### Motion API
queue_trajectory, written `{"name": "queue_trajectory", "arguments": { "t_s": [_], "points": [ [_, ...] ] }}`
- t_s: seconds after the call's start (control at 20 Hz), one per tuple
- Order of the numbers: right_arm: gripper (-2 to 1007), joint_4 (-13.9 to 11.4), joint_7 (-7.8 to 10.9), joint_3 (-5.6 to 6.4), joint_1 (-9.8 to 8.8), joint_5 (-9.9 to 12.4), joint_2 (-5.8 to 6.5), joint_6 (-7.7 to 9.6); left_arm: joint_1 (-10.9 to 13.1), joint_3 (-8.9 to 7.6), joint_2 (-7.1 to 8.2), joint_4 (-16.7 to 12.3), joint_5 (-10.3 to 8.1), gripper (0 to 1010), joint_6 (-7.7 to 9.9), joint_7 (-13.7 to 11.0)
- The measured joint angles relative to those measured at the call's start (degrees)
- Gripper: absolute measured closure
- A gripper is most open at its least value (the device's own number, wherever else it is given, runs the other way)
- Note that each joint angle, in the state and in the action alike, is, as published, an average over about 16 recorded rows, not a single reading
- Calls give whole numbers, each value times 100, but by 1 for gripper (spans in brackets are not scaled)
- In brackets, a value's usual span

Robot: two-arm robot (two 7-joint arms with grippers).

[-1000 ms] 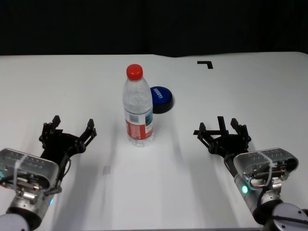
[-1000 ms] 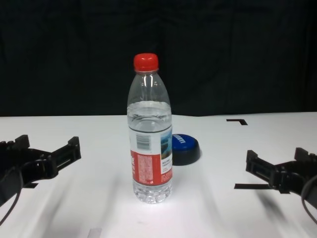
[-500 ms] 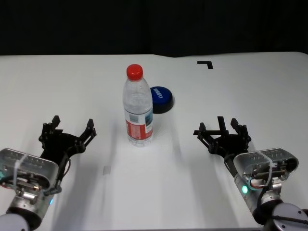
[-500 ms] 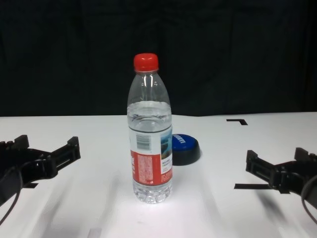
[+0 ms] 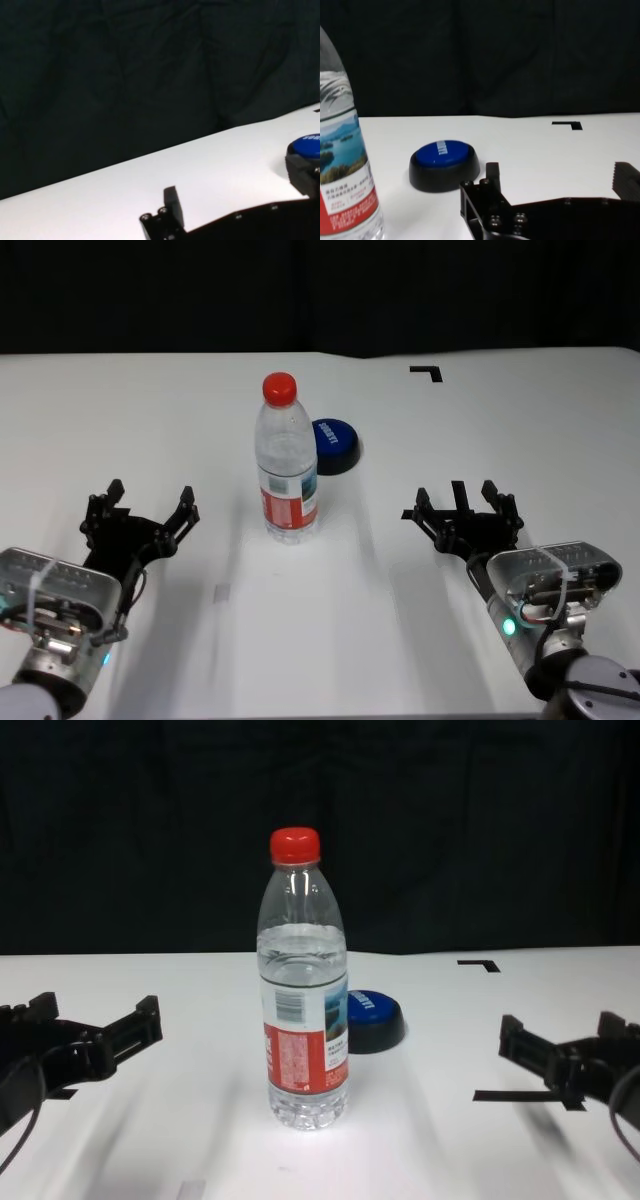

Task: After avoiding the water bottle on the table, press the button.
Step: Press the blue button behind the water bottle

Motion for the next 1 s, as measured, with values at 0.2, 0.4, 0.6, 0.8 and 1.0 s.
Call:
{"name": "queue_trajectory", "arguments": {
  "t_s": [0.2, 0.4, 0.6, 0.8, 1.0],
  "points": [
    [2, 0, 61, 71, 49, -33, -57, 30, 0, 0, 0, 0, 1, 7, 0, 0],
    [2, 4, 145, 144, 122, -80, -101, 73, 0, 0, 0, 0, 1, 7, 0, 0],
    [2, 25, 235, 206, 210, -133, -120, 119, 0, 0, 0, 0, 1, 7, 0, 0],
    [2, 68, 326, 261, 312, -188, -136, 166, 0, 0, 0, 0, 1, 7, 0, 0],
    [2, 155, 431, 308, 451, -257, -156, 204, 0, 0, 0, 0, 1, 7, 0, 0]
  ]
}}
